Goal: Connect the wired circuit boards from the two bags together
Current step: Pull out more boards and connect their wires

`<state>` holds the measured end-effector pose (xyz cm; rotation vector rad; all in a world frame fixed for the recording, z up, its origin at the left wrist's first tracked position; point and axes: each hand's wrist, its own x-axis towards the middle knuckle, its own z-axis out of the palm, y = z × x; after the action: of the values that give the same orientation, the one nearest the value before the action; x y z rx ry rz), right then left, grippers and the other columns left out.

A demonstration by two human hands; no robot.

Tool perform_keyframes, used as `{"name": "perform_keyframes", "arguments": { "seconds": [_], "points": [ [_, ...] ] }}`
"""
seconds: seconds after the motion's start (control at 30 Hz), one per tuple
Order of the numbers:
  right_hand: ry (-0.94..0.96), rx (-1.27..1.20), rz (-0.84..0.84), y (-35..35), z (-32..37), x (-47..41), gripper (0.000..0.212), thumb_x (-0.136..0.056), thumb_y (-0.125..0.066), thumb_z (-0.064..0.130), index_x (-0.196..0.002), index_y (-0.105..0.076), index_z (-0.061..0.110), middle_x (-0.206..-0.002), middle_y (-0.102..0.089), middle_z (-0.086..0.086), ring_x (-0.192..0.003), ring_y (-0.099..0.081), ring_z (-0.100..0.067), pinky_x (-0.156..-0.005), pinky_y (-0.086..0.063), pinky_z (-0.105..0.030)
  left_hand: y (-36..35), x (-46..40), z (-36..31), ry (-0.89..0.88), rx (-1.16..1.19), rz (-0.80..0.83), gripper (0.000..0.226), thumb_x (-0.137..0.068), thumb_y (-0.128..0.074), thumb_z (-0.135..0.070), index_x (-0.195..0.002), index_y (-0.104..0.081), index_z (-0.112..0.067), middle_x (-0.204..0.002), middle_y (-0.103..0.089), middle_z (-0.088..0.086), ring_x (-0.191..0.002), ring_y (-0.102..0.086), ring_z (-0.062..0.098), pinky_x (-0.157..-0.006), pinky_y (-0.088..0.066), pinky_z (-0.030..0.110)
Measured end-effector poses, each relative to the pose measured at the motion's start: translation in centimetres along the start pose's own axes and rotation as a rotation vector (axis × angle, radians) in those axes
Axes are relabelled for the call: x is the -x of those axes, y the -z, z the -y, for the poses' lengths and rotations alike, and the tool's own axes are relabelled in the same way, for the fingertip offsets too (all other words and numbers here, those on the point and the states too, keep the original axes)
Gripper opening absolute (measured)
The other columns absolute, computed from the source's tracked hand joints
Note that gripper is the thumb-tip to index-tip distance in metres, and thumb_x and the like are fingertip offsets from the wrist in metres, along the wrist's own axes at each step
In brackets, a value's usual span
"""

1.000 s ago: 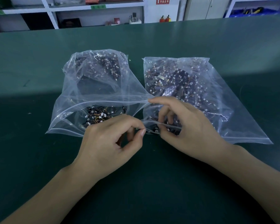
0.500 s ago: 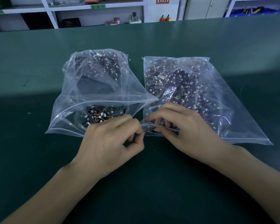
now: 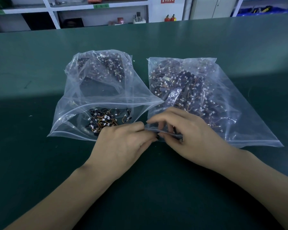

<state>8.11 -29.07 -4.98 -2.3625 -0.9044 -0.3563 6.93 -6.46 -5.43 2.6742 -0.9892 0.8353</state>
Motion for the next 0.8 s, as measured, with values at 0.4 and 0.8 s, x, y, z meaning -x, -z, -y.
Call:
{"name": "perform_keyframes", "arguments": {
  "seconds": [0.4,0.8],
  "points": [
    [-0.048,-0.011,-0.018,-0.8,-0.4,0.1,0.036,-0.091,-0.077,0.008,-0.122,-0.072,0.025,-0.095,-0.057,0.011,-0.081,-0.052,-0.001,-0.073,-0.050,-0.025,0.3,0.3,-0.9,0.015,-0.063,0.068,0.042,-0.109,-0.040,-0.045,-0.091,-0.074,-0.028,-0.065,-0.065,-0.010,-0.050,-0.065,0.023,-0.045,-0.041,0.030],
    [-0.085,0.030,-0.010,-0.9,-0.3,0.1,0.034,-0.090,-0.081,0.011,-0.118,-0.072,0.028,-0.087,-0.052,0.012,-0.074,-0.047,0.002,-0.068,-0.048,-0.024,1.2,1.0,2.6,0.368,-0.069,0.031,0.027,-0.101,-0.062,-0.042,-0.084,-0.051,-0.024,-0.053,-0.048,-0.010,-0.048,-0.057,0.028,-0.053,-0.035,0.030]
  ]
}}
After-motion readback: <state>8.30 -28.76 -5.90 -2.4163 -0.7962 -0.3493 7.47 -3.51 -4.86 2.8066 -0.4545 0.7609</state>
